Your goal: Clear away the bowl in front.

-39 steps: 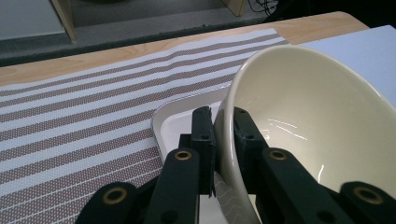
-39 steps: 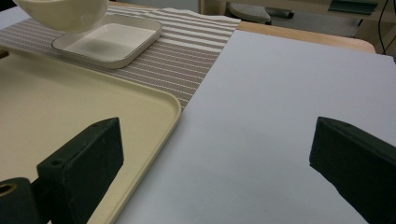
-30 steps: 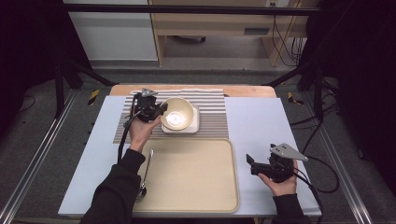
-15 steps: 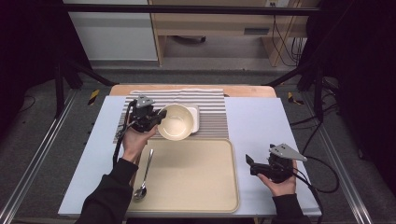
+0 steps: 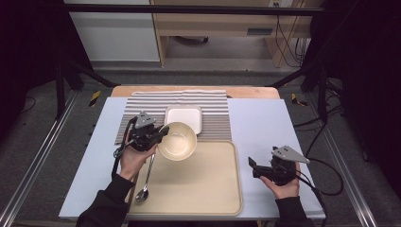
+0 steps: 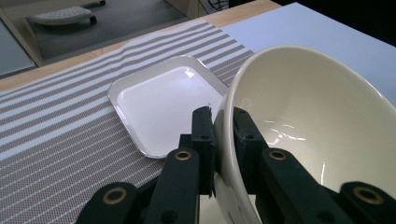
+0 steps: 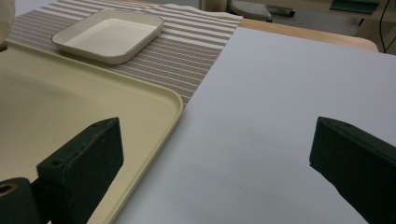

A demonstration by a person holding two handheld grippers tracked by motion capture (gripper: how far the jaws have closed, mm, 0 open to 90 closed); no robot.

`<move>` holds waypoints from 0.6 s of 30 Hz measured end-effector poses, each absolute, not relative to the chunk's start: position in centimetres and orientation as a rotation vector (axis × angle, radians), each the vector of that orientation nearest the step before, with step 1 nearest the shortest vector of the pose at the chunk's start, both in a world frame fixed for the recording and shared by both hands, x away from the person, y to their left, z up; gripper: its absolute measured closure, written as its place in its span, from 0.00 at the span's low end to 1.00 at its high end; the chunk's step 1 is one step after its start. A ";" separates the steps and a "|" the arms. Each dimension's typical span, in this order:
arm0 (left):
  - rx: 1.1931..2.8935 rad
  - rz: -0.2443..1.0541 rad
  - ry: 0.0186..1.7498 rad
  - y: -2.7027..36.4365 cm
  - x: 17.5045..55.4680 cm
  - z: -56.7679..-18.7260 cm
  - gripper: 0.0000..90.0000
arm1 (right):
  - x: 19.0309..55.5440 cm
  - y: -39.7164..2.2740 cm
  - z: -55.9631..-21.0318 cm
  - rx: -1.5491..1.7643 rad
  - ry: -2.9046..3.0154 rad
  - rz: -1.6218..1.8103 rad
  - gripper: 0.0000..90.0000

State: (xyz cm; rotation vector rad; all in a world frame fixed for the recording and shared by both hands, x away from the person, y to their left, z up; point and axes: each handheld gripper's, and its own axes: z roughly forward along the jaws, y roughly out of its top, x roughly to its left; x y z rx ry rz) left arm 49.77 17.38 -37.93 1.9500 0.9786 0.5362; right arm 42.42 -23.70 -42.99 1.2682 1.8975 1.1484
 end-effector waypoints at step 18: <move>2.033 0.472 1.055 15.7 51.6 -42.1 0.90 | 42.4 -23.6 -43.1 1.270 1.903 1.149 0.03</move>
